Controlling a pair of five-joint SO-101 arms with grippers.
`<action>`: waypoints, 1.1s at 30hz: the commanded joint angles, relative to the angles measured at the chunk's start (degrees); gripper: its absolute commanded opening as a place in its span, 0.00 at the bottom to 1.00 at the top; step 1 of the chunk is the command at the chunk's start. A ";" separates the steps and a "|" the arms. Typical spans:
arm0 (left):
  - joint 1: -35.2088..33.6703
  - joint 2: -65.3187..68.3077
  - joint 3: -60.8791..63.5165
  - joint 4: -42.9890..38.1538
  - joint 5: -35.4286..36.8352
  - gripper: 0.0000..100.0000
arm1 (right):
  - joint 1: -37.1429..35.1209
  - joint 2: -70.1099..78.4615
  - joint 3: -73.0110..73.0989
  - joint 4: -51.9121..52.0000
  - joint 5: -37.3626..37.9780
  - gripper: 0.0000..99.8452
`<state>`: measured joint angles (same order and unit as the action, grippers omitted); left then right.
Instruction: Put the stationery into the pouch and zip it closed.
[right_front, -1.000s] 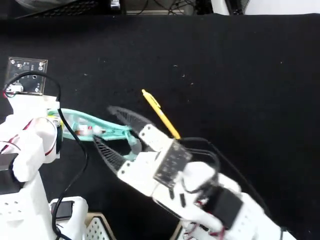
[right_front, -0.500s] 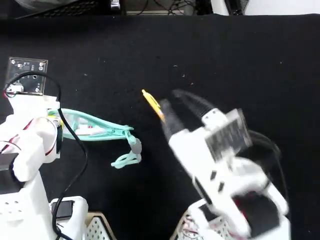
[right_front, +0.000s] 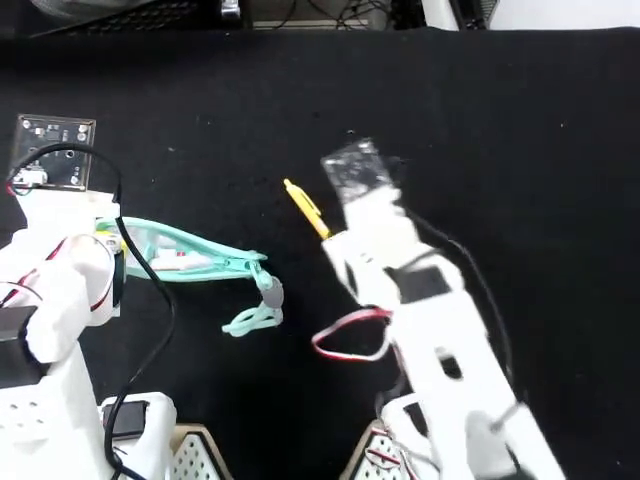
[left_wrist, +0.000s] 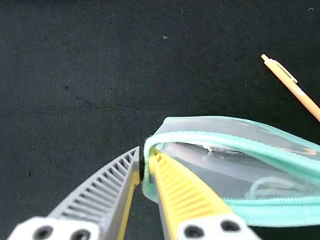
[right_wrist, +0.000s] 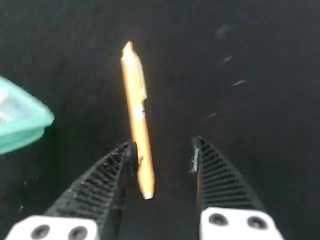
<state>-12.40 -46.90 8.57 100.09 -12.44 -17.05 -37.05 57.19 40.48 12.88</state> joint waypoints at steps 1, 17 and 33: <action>-0.48 0.97 2.15 0.62 -0.09 0.03 | -2.64 11.82 -6.99 -1.85 0.79 0.17; -0.48 0.53 3.56 0.62 -0.09 0.03 | -1.85 40.40 -20.26 3.08 10.81 0.13; -0.48 0.53 3.38 0.62 -0.35 0.03 | 30.42 19.65 -15.78 21.45 30.51 0.02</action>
<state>-12.40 -46.99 9.89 100.00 -12.44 9.85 -12.62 40.84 57.36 39.08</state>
